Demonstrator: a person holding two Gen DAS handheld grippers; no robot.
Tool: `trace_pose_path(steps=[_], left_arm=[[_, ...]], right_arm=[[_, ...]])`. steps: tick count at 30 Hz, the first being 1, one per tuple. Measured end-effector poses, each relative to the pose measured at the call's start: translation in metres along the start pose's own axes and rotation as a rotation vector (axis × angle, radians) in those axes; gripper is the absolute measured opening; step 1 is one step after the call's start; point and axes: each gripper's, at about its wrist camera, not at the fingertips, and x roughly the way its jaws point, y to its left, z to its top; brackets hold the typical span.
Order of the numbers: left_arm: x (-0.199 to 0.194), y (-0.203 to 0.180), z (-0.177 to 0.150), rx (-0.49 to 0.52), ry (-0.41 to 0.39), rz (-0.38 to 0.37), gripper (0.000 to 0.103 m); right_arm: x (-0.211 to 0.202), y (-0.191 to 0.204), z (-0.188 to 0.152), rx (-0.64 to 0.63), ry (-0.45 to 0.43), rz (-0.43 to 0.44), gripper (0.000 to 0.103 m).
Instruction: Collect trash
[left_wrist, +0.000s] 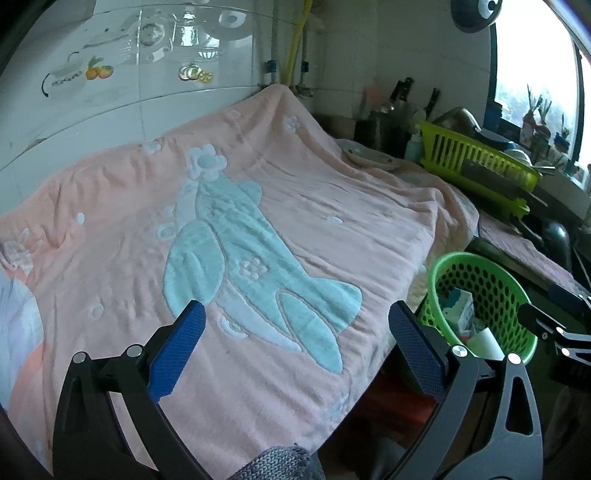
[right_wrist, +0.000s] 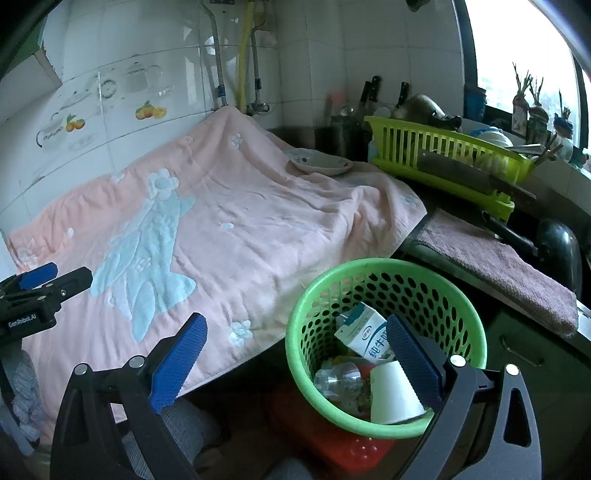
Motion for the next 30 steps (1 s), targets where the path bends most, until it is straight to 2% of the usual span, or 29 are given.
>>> trace_pose_path(steps=[30], left_arm=[[-0.0047, 0.0051, -0.0003, -0.024, -0.016, 0.026, 0.098]], right_arm=[[-0.0008, 0.0008, 0.0005, 0.0, -0.001, 0.001, 0.094]])
